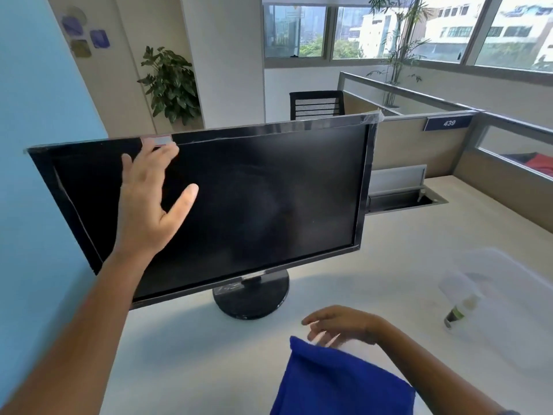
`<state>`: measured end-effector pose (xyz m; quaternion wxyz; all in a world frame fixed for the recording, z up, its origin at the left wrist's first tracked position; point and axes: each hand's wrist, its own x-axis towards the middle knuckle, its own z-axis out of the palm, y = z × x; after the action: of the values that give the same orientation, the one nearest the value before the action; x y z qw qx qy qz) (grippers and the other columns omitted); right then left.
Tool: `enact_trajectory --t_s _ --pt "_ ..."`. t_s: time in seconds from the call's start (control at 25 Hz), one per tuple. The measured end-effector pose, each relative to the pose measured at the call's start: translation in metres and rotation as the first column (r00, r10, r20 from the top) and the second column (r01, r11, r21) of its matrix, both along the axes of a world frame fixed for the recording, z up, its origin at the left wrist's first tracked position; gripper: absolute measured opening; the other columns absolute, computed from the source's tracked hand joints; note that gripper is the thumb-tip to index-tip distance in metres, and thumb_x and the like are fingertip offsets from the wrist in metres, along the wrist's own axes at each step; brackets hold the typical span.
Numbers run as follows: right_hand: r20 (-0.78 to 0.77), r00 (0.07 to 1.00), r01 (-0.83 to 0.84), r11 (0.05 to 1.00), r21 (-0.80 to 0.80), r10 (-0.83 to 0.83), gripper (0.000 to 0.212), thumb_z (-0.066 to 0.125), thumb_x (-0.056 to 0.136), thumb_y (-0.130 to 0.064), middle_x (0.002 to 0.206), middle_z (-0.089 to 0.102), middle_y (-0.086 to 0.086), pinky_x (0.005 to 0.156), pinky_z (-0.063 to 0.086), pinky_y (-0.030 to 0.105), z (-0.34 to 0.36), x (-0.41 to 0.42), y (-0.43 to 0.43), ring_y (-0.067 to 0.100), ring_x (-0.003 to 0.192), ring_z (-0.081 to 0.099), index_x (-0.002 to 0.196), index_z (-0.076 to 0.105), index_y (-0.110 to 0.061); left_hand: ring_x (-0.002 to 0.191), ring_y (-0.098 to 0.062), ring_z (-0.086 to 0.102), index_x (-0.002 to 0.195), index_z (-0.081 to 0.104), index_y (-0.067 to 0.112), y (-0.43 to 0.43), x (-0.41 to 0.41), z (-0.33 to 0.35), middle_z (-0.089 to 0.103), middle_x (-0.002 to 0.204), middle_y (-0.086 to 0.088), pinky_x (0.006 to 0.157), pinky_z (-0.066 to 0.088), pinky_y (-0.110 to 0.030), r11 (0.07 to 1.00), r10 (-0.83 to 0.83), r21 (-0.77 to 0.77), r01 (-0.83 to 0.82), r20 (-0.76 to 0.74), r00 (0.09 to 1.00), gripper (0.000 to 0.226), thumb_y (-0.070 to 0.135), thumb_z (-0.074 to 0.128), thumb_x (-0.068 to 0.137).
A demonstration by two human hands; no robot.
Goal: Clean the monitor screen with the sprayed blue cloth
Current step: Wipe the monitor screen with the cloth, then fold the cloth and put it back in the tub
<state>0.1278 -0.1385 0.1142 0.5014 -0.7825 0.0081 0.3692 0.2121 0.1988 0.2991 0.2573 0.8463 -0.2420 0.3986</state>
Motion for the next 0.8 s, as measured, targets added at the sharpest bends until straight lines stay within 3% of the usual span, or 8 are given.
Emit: enact_trajectory --t_s 0.08,0.16,0.28,0.4,0.52,0.8 --pt "0.241 0.959 0.198 0.960 -0.197 -0.148 0.038 0.054 0.097 -0.029 0.132 0.058 0.010 0.100 0.049 0.036 -0.010 -0.001 -0.029 0.021 0.111 0.059 0.133 0.052 -0.018 0.140 -0.015 0.026 0.134 0.045 0.012 -0.043 -0.013 -0.030 0.045 0.141 0.000 0.119 0.008 -0.041 0.993 -0.113 0.011 0.115 -0.112 0.987 0.053 0.040 0.049 0.090" --pt "0.314 0.932 0.267 0.929 -0.256 -0.181 0.046 0.055 0.093 -0.044 0.131 0.058 0.006 0.097 0.048 0.031 -0.014 -0.012 -0.049 0.018 0.110 0.059 0.133 0.051 -0.022 0.139 -0.011 0.028 0.132 0.049 0.014 -0.085 -0.027 -0.067 0.048 0.139 0.004 0.118 0.015 -0.038 0.971 -0.216 0.045 0.235 -0.256 0.942 0.049 0.038 0.051 0.090" --pt "0.179 0.980 0.006 0.891 -0.454 0.085 0.068 0.057 0.081 -0.066 0.131 0.056 0.000 0.096 0.044 0.028 -0.025 -0.043 -0.068 0.015 0.110 0.057 0.136 0.048 -0.027 0.134 -0.007 0.035 0.130 0.052 0.023 -0.140 -0.049 -0.133 0.052 0.137 0.007 0.112 0.030 -0.032 0.899 -0.261 0.143 0.413 -0.583 0.769 0.040 0.034 0.054 0.091" --pt "0.164 0.936 -0.158 0.789 -0.594 0.311 0.082 0.064 0.073 -0.066 0.132 0.045 0.002 0.096 0.044 0.032 -0.042 -0.073 -0.074 0.019 0.114 0.051 0.141 0.041 -0.025 0.125 -0.006 0.043 0.129 0.050 0.030 -0.181 -0.073 -0.196 0.051 0.136 0.011 0.100 0.034 -0.023 0.791 -0.188 0.240 0.563 -0.780 0.597 0.036 0.035 0.048 0.093" --pt "0.181 0.927 -0.156 0.776 -0.611 0.329 0.077 0.069 0.072 -0.050 0.129 0.043 0.003 0.091 0.045 0.033 -0.048 -0.082 -0.076 0.023 0.113 0.052 0.139 0.040 -0.025 0.120 -0.011 0.046 0.130 0.048 0.026 -0.204 -0.088 -0.235 0.052 0.134 0.008 0.094 0.035 -0.023 0.716 -0.129 0.292 0.634 -0.837 0.532 0.037 0.033 0.047 0.094" --pt "0.152 0.932 -0.175 0.776 -0.606 0.329 0.045 0.065 0.080 -0.021 0.122 0.058 0.006 0.087 0.052 0.033 -0.046 -0.047 -0.099 0.022 0.104 0.058 0.123 0.053 -0.022 0.113 -0.018 0.049 0.129 0.048 0.025 -0.216 -0.074 -0.241 0.056 0.125 0.003 0.099 0.033 -0.033 0.707 0.058 0.432 0.560 -0.825 0.563 0.045 0.041 0.056 0.088"
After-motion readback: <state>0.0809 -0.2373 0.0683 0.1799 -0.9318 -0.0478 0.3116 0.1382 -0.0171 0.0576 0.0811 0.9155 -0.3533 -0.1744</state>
